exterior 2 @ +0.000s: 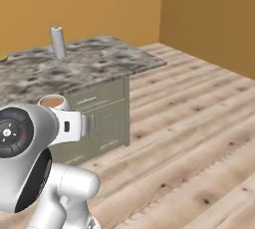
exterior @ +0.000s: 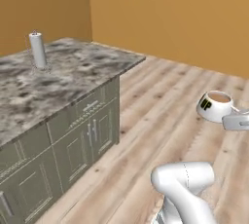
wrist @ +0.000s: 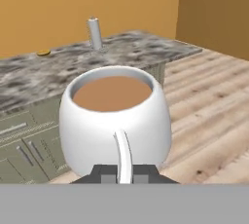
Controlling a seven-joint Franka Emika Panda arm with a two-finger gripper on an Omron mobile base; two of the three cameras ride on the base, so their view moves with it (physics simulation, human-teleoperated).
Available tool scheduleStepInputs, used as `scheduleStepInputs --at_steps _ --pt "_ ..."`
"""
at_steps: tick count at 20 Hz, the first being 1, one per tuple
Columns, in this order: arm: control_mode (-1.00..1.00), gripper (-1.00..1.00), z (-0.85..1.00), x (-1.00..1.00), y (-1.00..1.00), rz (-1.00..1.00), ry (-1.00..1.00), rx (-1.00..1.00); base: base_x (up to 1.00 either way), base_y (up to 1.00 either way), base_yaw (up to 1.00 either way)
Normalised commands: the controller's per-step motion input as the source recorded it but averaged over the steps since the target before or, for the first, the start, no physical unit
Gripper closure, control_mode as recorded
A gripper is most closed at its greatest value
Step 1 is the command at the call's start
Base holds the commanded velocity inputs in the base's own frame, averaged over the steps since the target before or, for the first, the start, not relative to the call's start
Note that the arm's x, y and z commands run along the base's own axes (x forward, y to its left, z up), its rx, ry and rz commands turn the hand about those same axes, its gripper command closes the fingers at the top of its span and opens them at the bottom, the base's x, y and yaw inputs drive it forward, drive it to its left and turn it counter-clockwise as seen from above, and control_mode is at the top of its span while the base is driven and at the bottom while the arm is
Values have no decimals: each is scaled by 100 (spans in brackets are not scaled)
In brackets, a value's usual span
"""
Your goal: Pick the cup of tea, navigate to the dining table, and place it on the saucer.
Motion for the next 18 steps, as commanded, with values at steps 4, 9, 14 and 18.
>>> scheduleStepInputs --at_steps 4,9,14,18 --pt "100 100 0 0 0 0 0 0 35 24 53" --pt "100 100 0 0 0 0 0 0 63 7 35" --pt "100 100 0 0 0 0 0 0 99 -16 22" --pt "100 100 0 0 0 0 0 0 80 -71 16"
